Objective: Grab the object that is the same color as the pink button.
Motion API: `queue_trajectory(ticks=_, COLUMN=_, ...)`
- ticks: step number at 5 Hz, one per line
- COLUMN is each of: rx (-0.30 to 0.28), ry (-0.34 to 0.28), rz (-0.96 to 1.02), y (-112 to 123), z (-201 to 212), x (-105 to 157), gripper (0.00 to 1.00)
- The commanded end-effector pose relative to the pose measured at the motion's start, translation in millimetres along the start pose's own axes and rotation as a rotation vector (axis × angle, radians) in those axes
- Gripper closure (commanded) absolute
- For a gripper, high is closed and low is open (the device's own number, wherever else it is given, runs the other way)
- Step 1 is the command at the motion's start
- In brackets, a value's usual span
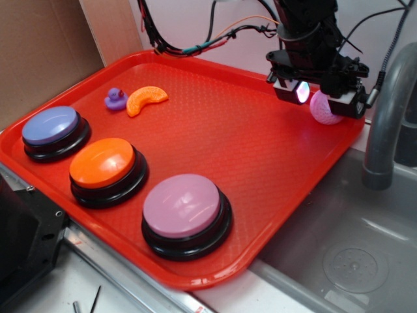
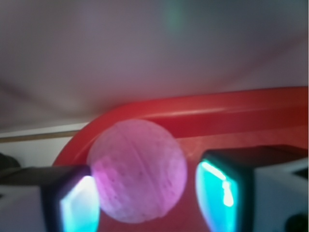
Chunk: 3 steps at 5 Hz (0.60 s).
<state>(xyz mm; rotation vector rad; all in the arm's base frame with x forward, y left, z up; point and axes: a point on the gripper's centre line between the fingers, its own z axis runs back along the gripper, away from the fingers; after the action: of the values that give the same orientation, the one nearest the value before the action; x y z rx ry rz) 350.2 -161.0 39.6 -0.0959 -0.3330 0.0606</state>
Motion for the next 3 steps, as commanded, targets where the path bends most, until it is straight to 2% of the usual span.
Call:
queue_trajectory(ticks=1, rx=-0.003, ry=-0.034, rz=0.024, y=-4, z=7, x=18, gripper=1.00)
queue_trajectory(ticks=2, rx=-0.004, ry=0.024, rz=0.041, y=3, z=20, x=19, gripper=1.00)
queue_trajectory(ticks=3, rx=0.012, ry=0.014, rz=0.072, y=18, z=62, x=22, gripper=1.00)
